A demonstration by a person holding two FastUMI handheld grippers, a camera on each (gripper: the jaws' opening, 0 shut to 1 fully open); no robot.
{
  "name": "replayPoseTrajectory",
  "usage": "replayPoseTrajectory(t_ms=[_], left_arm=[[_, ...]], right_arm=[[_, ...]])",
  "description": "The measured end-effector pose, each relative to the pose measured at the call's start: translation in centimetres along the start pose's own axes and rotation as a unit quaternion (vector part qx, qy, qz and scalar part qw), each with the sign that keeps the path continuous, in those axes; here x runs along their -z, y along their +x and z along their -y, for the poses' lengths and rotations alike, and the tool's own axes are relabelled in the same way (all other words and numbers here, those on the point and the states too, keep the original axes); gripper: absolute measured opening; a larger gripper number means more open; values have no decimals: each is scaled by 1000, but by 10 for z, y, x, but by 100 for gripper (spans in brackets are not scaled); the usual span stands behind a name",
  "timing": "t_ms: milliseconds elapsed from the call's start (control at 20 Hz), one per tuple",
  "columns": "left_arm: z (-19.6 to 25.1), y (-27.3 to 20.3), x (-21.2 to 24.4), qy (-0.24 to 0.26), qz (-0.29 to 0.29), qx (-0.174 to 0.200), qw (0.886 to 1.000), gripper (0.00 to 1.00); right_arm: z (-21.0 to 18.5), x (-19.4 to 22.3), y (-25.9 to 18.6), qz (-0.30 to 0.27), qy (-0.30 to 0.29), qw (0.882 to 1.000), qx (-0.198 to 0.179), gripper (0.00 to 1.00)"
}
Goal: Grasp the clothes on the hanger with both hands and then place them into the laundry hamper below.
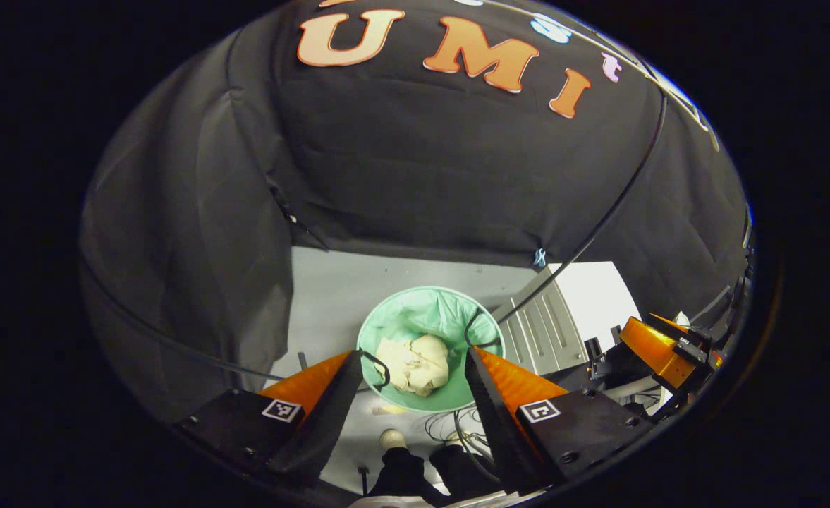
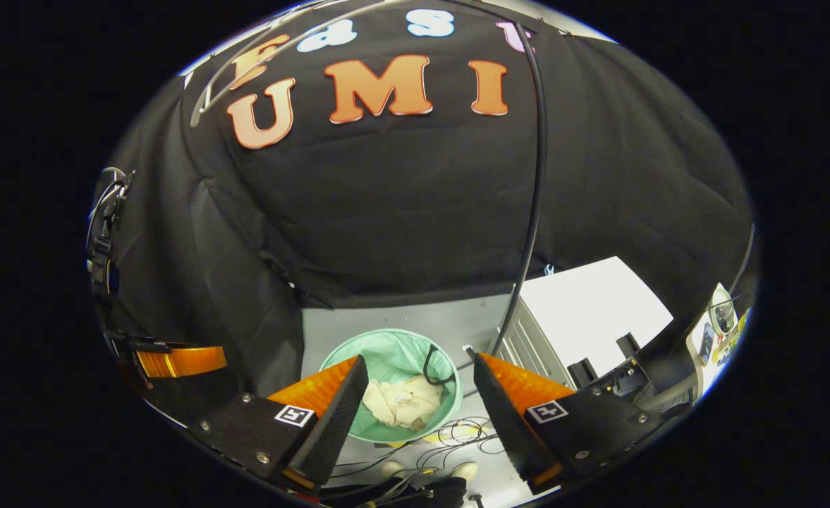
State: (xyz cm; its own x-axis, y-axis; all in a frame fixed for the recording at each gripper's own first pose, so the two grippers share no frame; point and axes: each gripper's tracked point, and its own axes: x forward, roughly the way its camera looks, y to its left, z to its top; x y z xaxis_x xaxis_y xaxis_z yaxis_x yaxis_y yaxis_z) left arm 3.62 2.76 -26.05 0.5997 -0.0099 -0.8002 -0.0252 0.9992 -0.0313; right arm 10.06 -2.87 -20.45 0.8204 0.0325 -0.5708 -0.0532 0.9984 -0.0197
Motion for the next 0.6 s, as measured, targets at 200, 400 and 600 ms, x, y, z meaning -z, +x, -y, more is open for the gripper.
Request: replayPoseTrajectory(t_ms=[200,400,600], left_arm=[[6,-37,-30,-6,33,13,999,96],[13,-71,-63,-3,73,28,997,100],[18,-112,-97,-2,121,46,992,96]], right_arm=[[2,-31,-27,30,6,1000,-5,94],[1,-78,-58,79,-2,997,-16,94],[4,-115,-89,122,-6,992,-19,94]])
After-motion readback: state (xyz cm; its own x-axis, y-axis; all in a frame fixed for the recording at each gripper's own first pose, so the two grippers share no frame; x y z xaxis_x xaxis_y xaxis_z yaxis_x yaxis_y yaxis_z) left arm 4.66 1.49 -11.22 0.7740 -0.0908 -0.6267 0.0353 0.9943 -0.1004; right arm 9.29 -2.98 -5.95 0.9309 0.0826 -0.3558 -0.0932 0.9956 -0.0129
